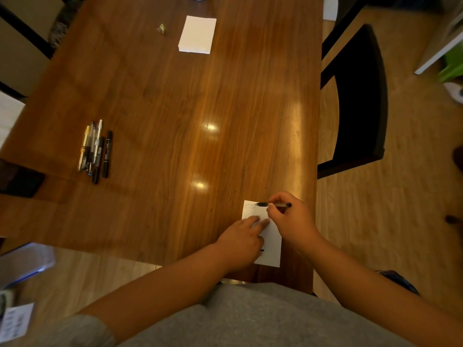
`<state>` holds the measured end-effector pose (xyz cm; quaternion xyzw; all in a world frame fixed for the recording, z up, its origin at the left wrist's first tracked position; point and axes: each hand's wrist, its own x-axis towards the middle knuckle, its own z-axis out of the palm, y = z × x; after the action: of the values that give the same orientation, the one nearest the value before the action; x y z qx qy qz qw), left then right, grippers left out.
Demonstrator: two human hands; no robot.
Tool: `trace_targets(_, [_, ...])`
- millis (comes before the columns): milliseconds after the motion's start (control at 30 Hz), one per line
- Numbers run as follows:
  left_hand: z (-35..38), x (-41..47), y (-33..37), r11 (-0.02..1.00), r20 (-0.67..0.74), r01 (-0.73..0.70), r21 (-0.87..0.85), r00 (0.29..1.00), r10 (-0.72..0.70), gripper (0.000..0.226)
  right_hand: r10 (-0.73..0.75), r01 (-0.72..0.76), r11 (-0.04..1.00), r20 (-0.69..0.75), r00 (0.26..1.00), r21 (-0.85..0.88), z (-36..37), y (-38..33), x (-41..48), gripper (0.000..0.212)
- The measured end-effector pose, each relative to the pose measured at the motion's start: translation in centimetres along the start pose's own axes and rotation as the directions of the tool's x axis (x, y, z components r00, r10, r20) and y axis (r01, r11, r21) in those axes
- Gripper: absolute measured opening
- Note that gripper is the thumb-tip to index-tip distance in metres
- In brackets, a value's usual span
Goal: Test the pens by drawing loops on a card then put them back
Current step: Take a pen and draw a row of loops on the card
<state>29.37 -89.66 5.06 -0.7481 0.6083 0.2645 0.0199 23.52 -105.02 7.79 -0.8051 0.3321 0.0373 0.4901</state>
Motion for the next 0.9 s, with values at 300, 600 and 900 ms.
trace_targets(300, [-0.2, 0.5, -0.1, 0.999, -0.007, 0.0, -0.047, 1.0, -0.001, 0.043, 0.033, -0.033, 0.999, -0.017, 0.999, 0.018, -0.7, 0.4, -0.6, 0.007])
trace_targets(600, [-0.4, 0.6, 0.2, 1.0, 0.009, -0.012, -0.016, 1.0, 0.012, 0.041, 0.034, -0.034, 0.999, -0.012, 0.999, 0.012, -0.7, 0.4, -1.5, 0.006])
trace_targets(900, [-0.8, 1.1, 0.7, 1.0, 0.035, -0.016, 0.026, 0.999, 0.015, 0.037, 0.033, -0.032, 0.999, -0.039, 0.999, 0.029, -0.7, 0.5, -0.7, 0.008])
